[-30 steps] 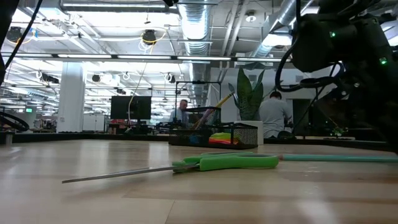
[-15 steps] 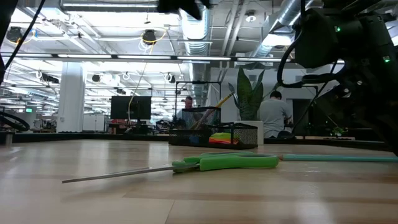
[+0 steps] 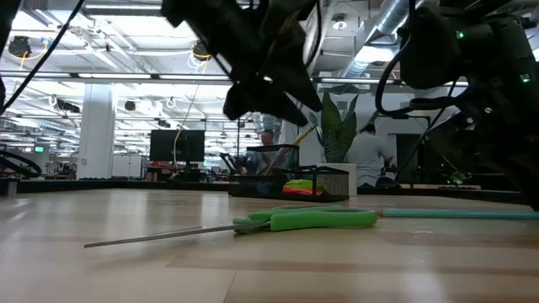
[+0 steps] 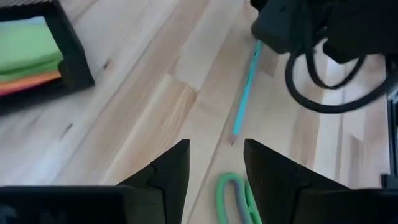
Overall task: Pick and place office supplies into organizer
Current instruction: Put the light blue pencil into the black desk organizer
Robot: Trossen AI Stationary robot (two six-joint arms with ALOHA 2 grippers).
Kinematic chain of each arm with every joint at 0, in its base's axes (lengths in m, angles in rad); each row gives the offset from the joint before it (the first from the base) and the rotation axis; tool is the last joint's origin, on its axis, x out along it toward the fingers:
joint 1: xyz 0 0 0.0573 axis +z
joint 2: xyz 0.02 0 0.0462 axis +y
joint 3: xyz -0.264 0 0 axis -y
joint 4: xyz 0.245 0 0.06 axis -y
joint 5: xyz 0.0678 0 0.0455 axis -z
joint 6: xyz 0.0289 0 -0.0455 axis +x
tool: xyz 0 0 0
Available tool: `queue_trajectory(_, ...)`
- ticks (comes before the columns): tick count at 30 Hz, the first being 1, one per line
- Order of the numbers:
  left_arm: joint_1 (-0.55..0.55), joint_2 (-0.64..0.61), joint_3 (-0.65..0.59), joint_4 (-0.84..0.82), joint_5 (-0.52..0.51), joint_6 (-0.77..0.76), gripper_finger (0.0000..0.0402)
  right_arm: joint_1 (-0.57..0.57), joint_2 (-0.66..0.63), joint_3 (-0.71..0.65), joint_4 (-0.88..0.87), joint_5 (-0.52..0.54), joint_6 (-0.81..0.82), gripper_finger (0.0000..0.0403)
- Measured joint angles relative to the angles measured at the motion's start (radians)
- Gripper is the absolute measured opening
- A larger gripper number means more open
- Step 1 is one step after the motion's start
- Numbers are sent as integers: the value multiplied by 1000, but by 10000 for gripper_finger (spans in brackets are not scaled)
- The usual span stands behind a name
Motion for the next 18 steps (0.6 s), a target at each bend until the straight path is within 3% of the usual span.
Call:
queue_trajectory(4, -22, 8, -92, 153, -33, -15, 144, 0, 3, 26, 17, 6, -23, 58)
queue_trajectory(7, -41, 54, -91, 207, -36, -7, 144, 0, 2, 38, 89, 16, -48, 58)
queue_trajectory(18, -57, 340, 153, 234, 1, 85, 144, 7, 31, 39, 85, 10, 8, 58)
